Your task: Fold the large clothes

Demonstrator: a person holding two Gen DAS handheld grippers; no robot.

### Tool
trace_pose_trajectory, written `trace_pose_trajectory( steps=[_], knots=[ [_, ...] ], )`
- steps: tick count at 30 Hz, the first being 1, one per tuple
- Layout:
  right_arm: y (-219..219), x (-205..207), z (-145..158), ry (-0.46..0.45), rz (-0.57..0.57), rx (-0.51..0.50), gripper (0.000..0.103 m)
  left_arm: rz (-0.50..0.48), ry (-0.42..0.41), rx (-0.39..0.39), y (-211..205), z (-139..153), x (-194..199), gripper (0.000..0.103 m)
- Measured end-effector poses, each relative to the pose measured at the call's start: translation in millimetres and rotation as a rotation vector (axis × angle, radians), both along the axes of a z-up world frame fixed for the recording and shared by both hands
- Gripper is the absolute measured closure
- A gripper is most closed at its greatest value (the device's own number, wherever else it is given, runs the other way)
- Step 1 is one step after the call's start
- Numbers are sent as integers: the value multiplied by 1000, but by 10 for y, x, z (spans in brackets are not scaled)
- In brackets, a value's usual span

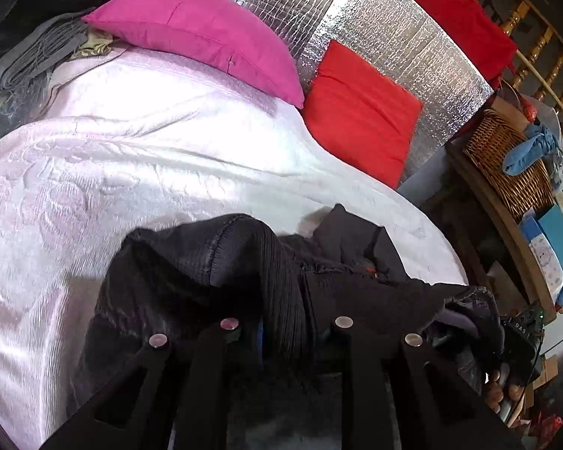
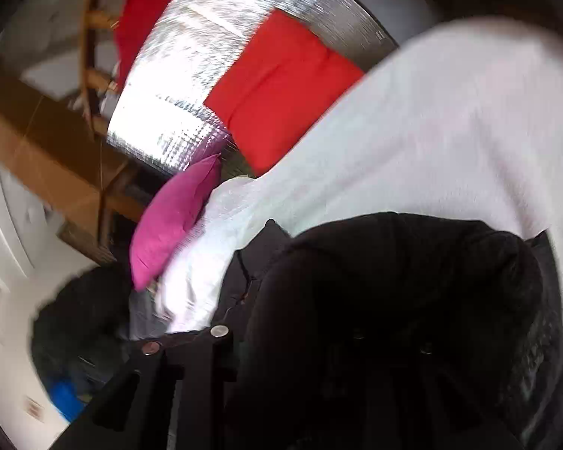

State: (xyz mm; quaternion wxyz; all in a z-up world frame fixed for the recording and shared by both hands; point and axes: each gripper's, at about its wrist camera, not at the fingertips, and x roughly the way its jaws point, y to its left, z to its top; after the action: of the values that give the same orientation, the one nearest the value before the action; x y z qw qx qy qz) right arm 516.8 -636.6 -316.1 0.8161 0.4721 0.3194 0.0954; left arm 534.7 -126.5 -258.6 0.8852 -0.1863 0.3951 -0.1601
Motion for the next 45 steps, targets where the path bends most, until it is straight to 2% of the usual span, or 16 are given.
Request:
trace_pose_trajectory(
  steps=[4, 6, 8, 10, 11, 14, 18, 23, 24, 28, 30, 32, 36, 39, 42, 45],
  knots=[
    [-37, 139, -40, 1, -2, 27, 74, 23, -45, 34, -73, 57, 104, 82],
    [-54, 227, -48, -3, 1, 39, 74, 38, -86, 71, -118, 93, 139, 76],
    [-75, 294, -51, -12, 8, 41, 74, 48, -139, 93, -153, 127, 165, 45],
    [-78, 354, -47, -30, 18, 27, 74, 95, -201, 94, -159, 151, 149, 22],
    [-76, 368, -49, -36, 16, 31, 74, 127, -228, 97, -155, 151, 129, 17],
    [-141, 436, -138, -33, 19, 133, 73, 137, -240, 86, -164, 115, 168, 17],
    [-227, 486, -241, -35, 35, 297, 64, 147, -223, 90, -169, 101, 194, 17],
    [-376, 283, -123, -186, -14, 473, 20, 165, -234, 53, -122, 256, 81, 17],
    [-421, 209, -51, -213, -43, 456, 11, 167, -237, 47, -112, 301, 57, 17],
    [-584, -153, 354, -296, -139, 330, 9, 201, -268, 39, -48, 547, -152, 12],
    [-587, -308, 579, -270, -162, 225, 9, 221, -259, 48, -21, 610, -300, 11],
    [-524, -450, 741, -226, -174, 115, 9, 261, -230, 106, -4, 576, -484, 11],
    [-448, -849, 675, -129, -226, -13, 9, 318, -103, 241, 50, 387, -706, 11],
    [-522, -1093, 452, -4, -257, -58, 9, 355, -17, 243, 217, 233, -894, 11],
    [-553, -1256, 336, 39, -247, -27, 9, 439, 40, 262, 424, 77, -1056, 11],
    [-437, -1315, 342, 87, -223, -120, 10, 473, 99, 243, 563, -33, -1048, 11]
  ],
)
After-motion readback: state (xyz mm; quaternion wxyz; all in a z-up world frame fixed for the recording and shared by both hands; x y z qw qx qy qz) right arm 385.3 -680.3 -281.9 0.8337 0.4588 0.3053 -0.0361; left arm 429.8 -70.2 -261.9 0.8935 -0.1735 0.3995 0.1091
